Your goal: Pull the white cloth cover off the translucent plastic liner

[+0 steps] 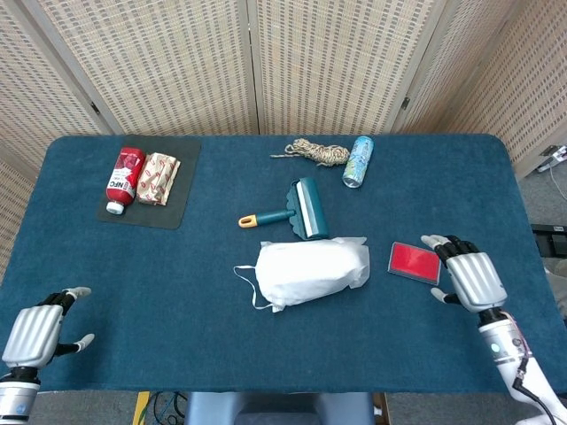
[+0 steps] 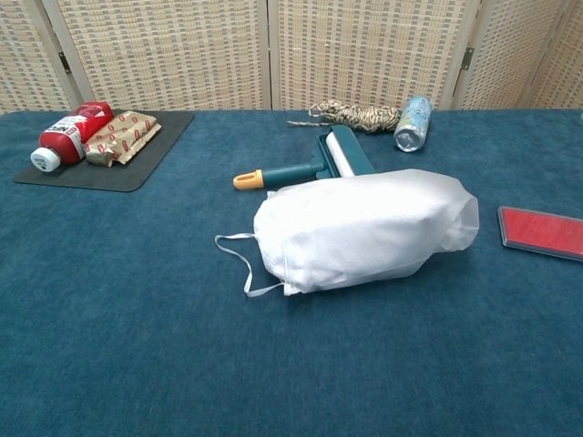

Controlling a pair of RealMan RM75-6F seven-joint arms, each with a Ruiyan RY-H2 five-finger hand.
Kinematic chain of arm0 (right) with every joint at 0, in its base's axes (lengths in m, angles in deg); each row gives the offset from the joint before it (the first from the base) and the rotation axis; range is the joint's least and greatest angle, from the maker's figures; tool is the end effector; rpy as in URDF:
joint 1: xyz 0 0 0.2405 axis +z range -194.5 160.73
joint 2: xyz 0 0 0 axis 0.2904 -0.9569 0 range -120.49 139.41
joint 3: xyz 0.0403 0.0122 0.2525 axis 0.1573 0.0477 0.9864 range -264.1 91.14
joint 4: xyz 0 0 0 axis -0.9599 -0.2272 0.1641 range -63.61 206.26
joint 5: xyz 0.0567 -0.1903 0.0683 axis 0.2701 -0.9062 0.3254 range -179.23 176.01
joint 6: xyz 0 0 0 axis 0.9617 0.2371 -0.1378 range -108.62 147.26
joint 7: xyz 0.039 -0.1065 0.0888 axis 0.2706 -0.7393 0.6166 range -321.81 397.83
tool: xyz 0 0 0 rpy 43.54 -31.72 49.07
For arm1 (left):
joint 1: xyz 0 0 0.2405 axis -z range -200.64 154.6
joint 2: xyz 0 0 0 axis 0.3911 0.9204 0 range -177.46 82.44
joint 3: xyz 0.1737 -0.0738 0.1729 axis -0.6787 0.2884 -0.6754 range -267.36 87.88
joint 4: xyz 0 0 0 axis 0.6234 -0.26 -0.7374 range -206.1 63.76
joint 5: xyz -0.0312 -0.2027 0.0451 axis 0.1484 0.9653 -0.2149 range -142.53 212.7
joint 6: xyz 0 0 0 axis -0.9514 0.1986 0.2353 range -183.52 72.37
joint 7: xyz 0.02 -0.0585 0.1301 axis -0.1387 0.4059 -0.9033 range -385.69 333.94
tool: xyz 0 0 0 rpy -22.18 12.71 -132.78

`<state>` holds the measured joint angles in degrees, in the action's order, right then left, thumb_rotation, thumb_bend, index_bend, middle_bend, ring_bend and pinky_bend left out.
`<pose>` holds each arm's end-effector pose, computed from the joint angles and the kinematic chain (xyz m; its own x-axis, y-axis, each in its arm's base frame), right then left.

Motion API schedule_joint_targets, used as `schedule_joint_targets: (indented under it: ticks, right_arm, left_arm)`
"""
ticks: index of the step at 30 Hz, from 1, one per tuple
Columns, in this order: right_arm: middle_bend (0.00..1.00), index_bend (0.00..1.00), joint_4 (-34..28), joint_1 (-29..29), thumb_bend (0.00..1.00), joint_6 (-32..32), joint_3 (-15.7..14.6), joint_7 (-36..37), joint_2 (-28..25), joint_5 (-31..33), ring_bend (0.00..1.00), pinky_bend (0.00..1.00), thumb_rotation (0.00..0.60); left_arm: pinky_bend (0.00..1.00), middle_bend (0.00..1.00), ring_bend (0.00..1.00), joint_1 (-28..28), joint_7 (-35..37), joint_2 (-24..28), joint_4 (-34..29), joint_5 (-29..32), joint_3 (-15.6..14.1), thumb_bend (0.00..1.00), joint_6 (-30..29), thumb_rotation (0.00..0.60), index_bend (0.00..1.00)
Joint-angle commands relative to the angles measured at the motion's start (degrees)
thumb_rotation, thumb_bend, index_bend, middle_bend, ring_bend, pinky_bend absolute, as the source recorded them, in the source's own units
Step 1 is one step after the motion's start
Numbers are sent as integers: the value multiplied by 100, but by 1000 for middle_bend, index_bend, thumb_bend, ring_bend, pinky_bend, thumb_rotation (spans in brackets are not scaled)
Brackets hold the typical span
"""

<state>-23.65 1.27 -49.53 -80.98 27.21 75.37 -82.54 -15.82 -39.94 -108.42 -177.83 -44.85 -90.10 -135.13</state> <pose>-0.2681 -0.2534 0.1171 0.5037 -0.1391 0.8526 -0.8594 -0.1806 0.4783 -0.2794 0.1744 0.1390 0.4329 0.1687 0.8855 0.8972 0.0140 -0.4413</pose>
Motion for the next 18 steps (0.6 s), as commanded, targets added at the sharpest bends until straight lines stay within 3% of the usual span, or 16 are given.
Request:
schedule_joint_targets:
  ticks: [1,18]
  right_arm:
    - [197,171,171,248,0,249,89,42,296,2,147,281,600]
    - [194,170,835,1132,0,1123,196,240,1361,11,141,281,600]
  left_arm:
    - [477,306,317,-32,-5,-21,37,-90,-55,54,-26,600,269]
    - [483,306,322,-27,184,-130,229,-188,-72,53,65,600,273]
